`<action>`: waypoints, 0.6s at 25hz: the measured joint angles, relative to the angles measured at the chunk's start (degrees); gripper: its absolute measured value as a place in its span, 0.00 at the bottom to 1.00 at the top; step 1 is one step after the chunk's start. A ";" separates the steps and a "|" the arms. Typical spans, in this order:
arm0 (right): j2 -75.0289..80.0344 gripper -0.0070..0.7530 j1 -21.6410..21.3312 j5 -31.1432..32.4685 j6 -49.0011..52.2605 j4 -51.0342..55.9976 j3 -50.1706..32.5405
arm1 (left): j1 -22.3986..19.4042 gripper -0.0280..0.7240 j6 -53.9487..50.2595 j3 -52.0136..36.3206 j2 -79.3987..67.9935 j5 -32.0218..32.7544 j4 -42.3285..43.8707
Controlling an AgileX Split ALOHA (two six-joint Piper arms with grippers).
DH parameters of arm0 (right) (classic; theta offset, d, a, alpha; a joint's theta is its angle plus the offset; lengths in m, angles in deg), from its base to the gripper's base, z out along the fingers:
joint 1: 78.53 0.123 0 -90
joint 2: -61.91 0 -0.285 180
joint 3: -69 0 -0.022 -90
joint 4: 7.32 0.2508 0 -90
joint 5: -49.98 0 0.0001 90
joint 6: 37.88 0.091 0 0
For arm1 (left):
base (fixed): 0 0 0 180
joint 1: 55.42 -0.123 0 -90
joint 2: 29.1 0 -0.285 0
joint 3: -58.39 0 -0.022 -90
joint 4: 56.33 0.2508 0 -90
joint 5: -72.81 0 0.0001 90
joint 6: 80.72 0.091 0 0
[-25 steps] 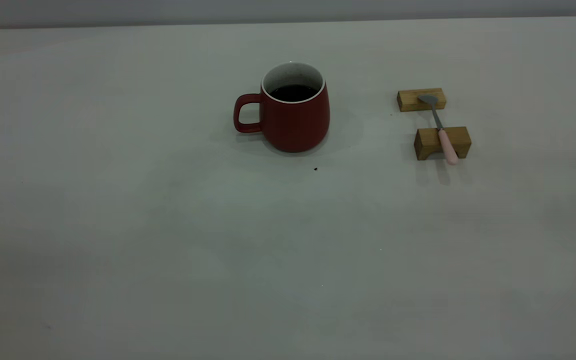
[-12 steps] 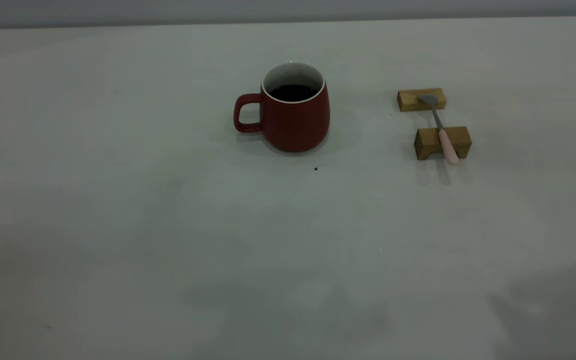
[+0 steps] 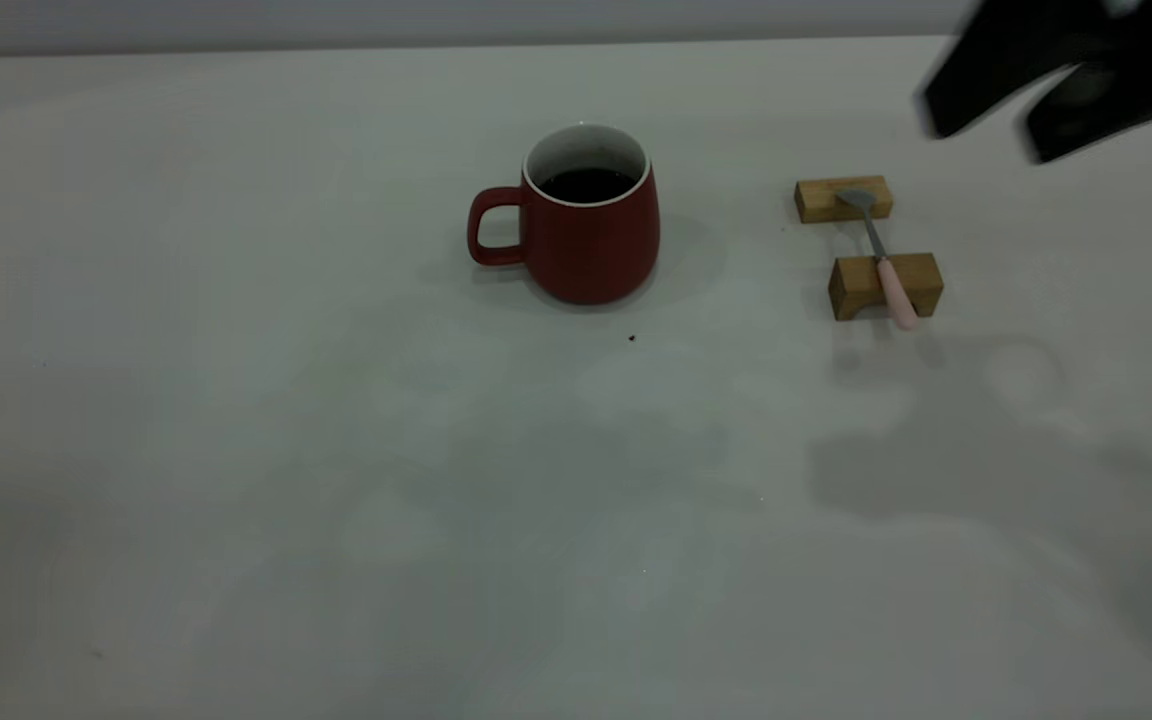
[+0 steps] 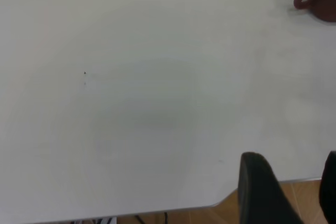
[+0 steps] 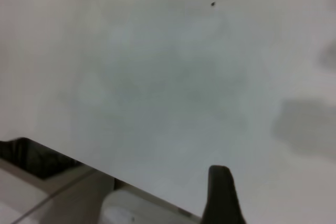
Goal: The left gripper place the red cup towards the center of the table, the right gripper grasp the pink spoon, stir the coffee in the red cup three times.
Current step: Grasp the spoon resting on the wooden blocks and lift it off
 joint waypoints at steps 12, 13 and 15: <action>25.34 0.79 4.53 3.75 27.33 -26.14 21.20 | 0.00 0.51 0.00 0.00 0.00 0.00 0.00; 26.89 0.79 4.53 4.30 28.40 -26.88 22.77 | 0.00 0.51 0.00 0.00 0.00 0.00 0.00; 29.56 0.79 4.53 5.12 29.23 -27.66 25.43 | 0.00 0.51 0.00 0.00 0.00 0.00 0.00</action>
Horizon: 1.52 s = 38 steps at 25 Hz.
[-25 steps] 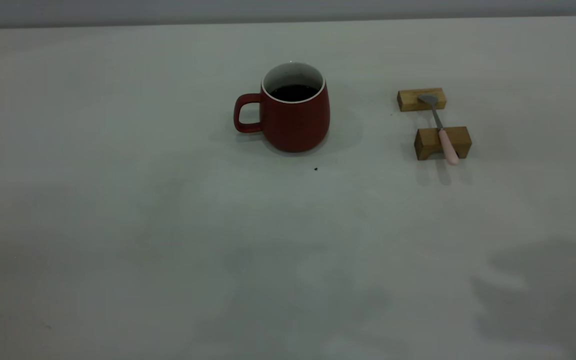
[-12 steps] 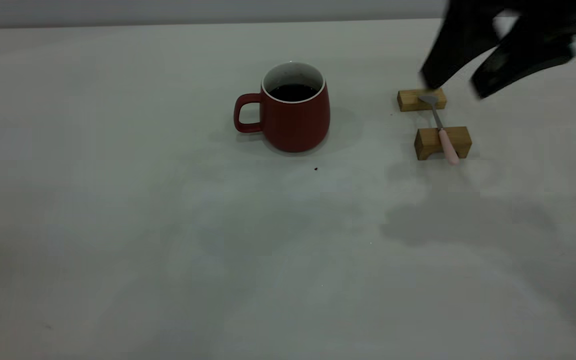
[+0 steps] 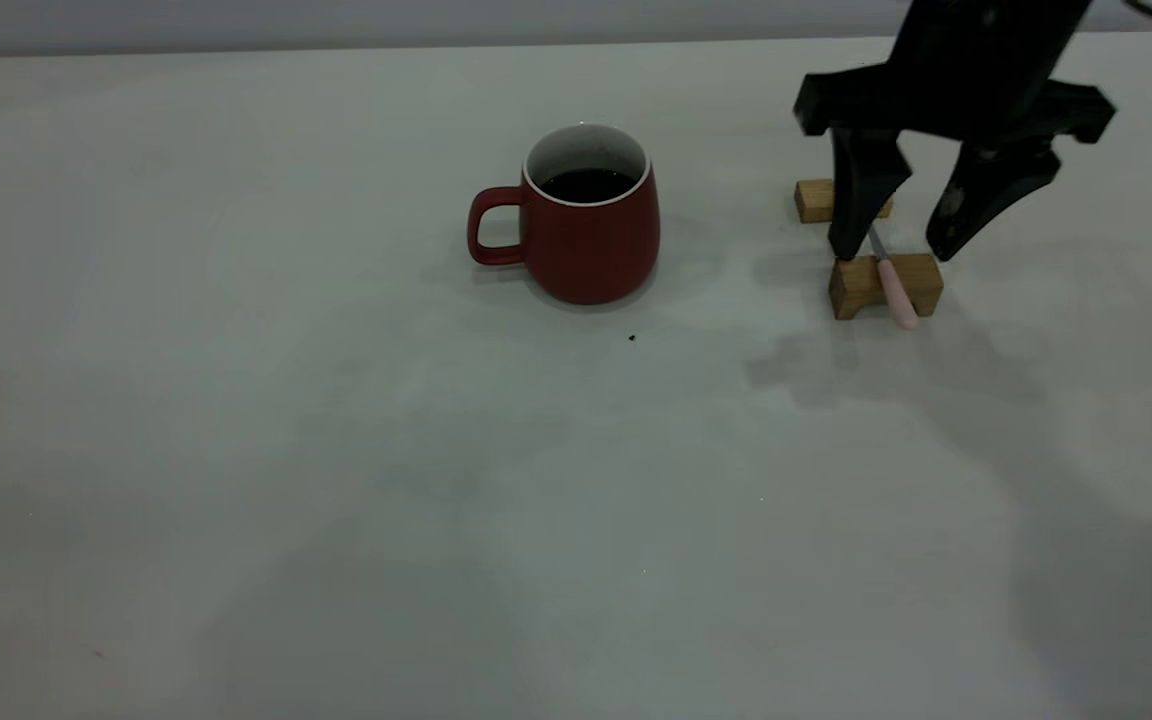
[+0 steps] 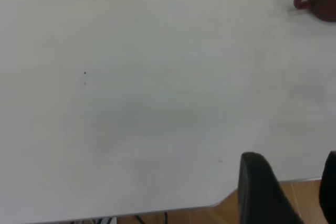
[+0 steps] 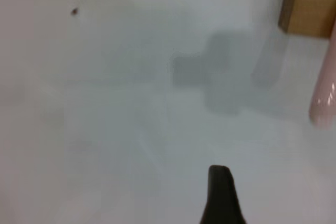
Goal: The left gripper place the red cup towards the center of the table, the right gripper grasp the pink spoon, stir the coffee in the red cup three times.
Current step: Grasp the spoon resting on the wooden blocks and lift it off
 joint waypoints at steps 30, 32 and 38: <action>14.87 0.78 -3.21 -1.65 -0.79 1.12 6.79 | 0.00 0.51 0.00 0.00 0.00 0.00 0.00; 14.88 0.75 -3.21 -1.78 -0.79 1.12 6.79 | 0.00 0.51 0.00 0.00 0.00 0.00 0.00; 14.88 0.38 -3.21 -2.07 -0.85 0.62 6.86 | 0.00 0.51 0.00 0.00 0.00 0.00 0.00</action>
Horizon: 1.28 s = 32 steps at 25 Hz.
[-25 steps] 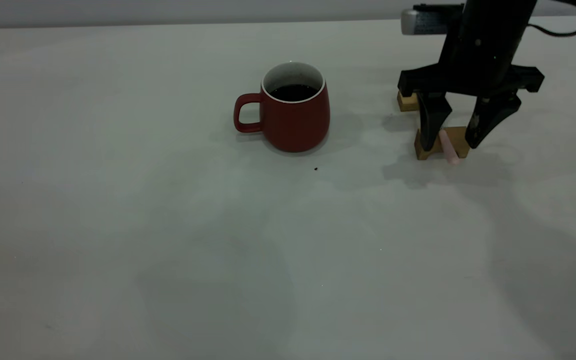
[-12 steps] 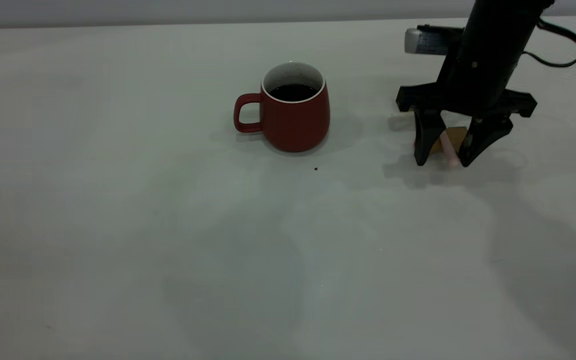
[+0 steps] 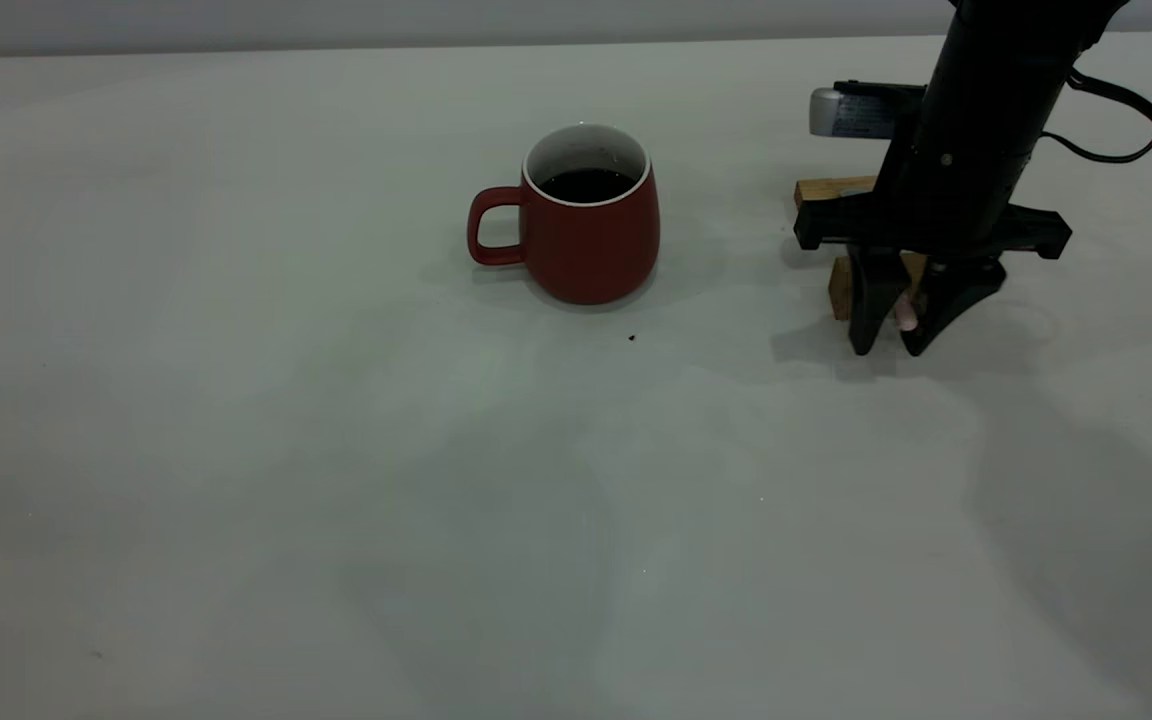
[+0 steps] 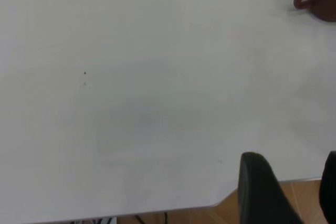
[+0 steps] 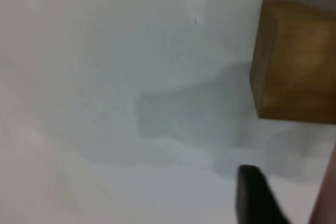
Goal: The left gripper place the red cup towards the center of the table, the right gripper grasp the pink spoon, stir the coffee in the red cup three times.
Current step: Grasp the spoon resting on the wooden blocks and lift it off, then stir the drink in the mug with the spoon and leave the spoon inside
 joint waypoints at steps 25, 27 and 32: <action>-8.00 0.18 -0.17 28.02 -9.60 65.97 0.00 | 0.00 0.51 0.00 0.00 0.00 0.00 0.00; -7.76 0.18 -0.17 28.02 -7.02 72.95 0.00 | 0.00 0.51 0.00 0.00 0.00 0.00 0.00; -7.39 0.18 0.08 27.67 9.16 82.90 0.00 | 0.00 0.51 0.00 0.00 0.00 0.00 0.00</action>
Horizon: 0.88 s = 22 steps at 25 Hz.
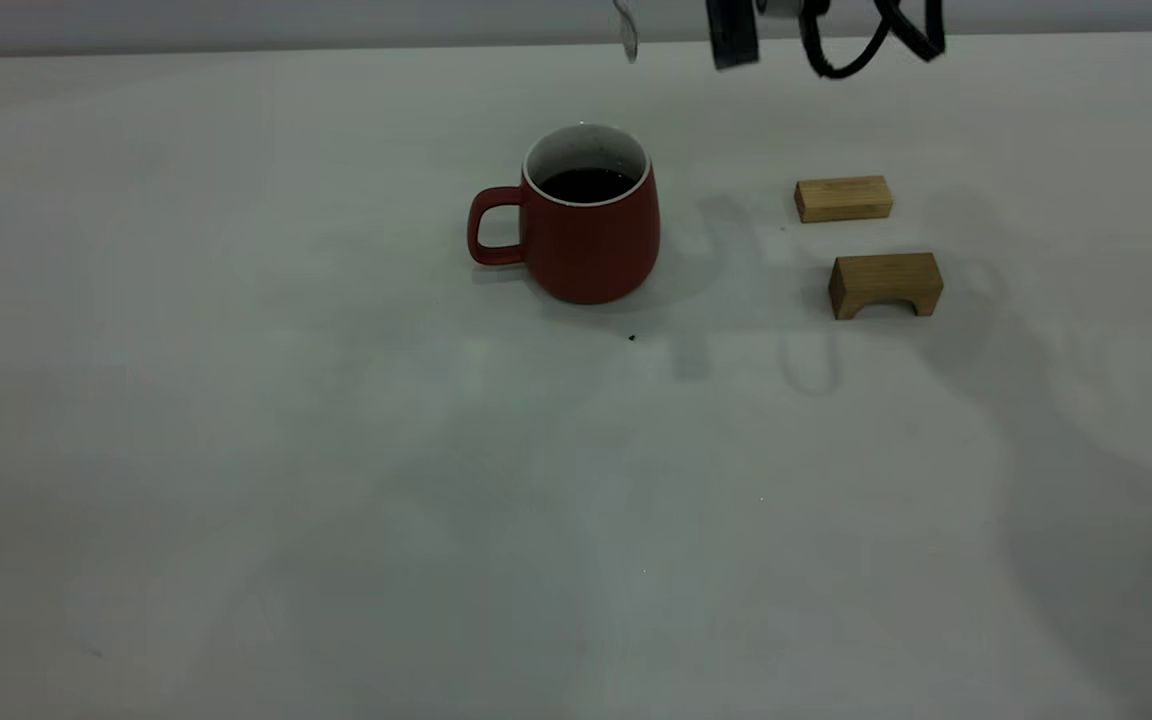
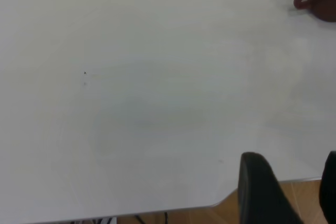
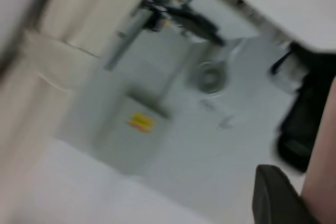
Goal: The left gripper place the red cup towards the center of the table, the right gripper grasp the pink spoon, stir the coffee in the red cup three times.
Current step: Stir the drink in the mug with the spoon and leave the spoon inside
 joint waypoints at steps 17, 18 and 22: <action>9.59 0.18 3.07 -0.18 18.23 3.54 8.06 | 0.00 0.51 0.00 0.00 0.00 0.00 0.00; 11.02 0.18 2.94 0.02 18.17 3.61 9.19 | 0.00 0.51 0.00 0.00 0.00 0.00 0.00; 14.31 0.18 1.08 0.08 17.30 2.83 9.82 | 0.00 0.51 0.00 0.00 0.00 0.00 0.00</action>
